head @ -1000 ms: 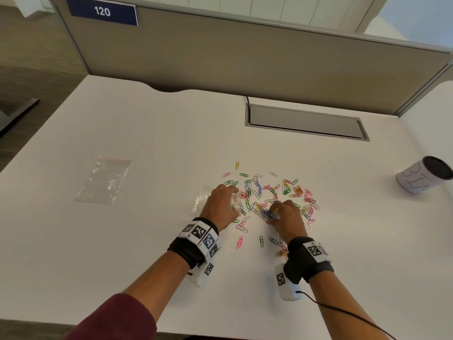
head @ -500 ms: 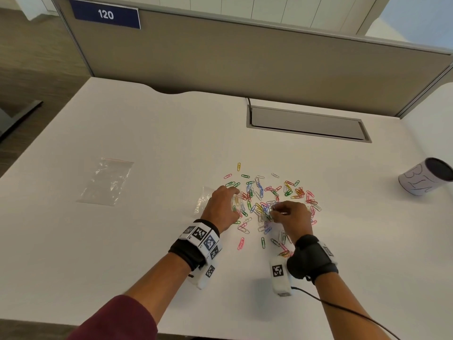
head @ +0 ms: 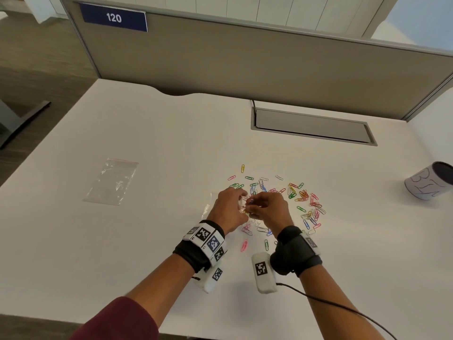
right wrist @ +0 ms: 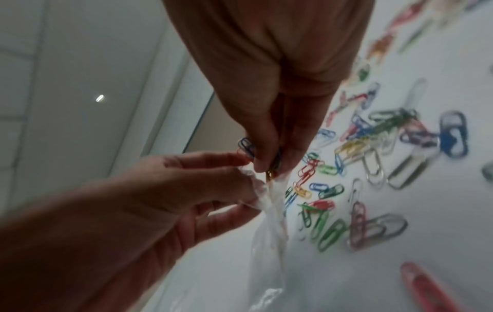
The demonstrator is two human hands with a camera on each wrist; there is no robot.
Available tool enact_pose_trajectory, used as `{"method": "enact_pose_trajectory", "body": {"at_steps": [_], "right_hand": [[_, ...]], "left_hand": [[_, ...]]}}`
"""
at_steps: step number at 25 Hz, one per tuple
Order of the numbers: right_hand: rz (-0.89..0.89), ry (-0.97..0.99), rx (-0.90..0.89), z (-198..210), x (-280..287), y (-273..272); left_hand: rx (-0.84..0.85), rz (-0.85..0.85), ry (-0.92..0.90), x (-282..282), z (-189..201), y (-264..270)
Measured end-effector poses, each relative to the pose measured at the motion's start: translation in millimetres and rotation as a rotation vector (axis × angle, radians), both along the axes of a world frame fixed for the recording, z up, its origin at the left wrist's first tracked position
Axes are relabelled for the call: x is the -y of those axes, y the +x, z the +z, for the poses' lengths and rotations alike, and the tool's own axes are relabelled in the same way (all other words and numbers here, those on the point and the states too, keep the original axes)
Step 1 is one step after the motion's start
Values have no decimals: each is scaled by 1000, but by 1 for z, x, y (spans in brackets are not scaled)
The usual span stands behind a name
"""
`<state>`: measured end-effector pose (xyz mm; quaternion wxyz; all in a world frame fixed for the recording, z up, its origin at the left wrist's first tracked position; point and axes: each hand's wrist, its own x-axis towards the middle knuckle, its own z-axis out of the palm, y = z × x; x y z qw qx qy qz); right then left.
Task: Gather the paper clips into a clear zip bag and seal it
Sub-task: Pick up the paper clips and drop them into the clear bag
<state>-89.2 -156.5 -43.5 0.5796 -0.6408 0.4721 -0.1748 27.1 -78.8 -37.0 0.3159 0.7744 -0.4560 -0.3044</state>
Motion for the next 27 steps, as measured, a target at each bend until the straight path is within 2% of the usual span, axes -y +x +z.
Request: {"method": "enact_pose_trajectory", "body": {"at_steps": [3,8,11,13,15,17,19,22,25,27], "right_hand": [[78,-197,-171,1,1,7],[172,-230,-144,8,4,3],[83,-396,-158,12,19,-20],[23,-497,-332,3,43,-48],[41,-464,-607,-18,71,-79],[106,-352,-789,-38,92,-104],[156,-289,-827,-45,98,-110],[219,-339,-808,-43,88,-100],[182,-368,-765,-40,85,-91],[222,-362,-803,-38,88,-87]], "left_hand": [[31,-7,-8,0,0,-2],[40,6,15,3,-5,-1],[45,-5,24,4,-9,1],[47,-8,20,5,-9,2],[47,-1,21,7,-8,1],[45,-4,17,9,-7,-1],[46,-13,8,10,-6,-4],[40,-18,5,13,-5,-6],[45,-25,8,14,-5,-5],[56,-25,13,14,-5,-3]]}}
